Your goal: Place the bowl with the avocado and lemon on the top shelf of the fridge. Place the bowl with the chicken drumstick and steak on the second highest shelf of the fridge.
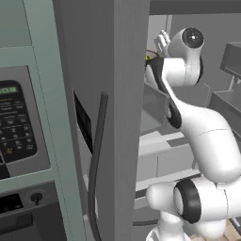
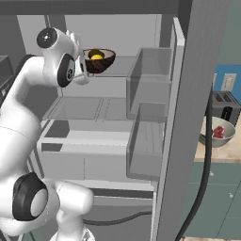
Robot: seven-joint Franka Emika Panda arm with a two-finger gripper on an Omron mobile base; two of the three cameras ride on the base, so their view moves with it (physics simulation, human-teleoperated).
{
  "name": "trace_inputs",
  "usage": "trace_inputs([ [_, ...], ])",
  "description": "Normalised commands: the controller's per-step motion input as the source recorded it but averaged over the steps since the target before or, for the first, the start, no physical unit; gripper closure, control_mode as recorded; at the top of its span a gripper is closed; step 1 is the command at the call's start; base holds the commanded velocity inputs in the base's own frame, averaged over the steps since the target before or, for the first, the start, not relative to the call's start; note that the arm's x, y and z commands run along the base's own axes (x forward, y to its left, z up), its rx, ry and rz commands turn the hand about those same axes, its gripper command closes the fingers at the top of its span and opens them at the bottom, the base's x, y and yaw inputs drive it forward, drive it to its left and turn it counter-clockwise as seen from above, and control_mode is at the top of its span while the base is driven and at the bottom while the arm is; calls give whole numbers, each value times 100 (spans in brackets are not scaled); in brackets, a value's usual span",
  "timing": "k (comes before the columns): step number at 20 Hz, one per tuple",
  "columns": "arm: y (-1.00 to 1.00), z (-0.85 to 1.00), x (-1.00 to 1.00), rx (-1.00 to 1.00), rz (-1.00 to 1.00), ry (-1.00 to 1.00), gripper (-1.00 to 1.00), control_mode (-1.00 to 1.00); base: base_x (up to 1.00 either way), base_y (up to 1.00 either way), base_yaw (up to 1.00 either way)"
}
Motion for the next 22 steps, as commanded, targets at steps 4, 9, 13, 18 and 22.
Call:
trace_inputs([
  [4,-11,-67,-100,0,3,29,-100,-100,0,0,0],
  [9,-38,-100,-100,-2,7,31,-100,-100,0,0,0],
  [13,-18,-94,-85,-14,2,4,-100,-100,0,0,0],
  [18,0,-39,-8,-15,3,-2,-100,-100,0,0,0],
  [22,0,-2,-16,-3,1,1,-100,-100,0,0,0],
])
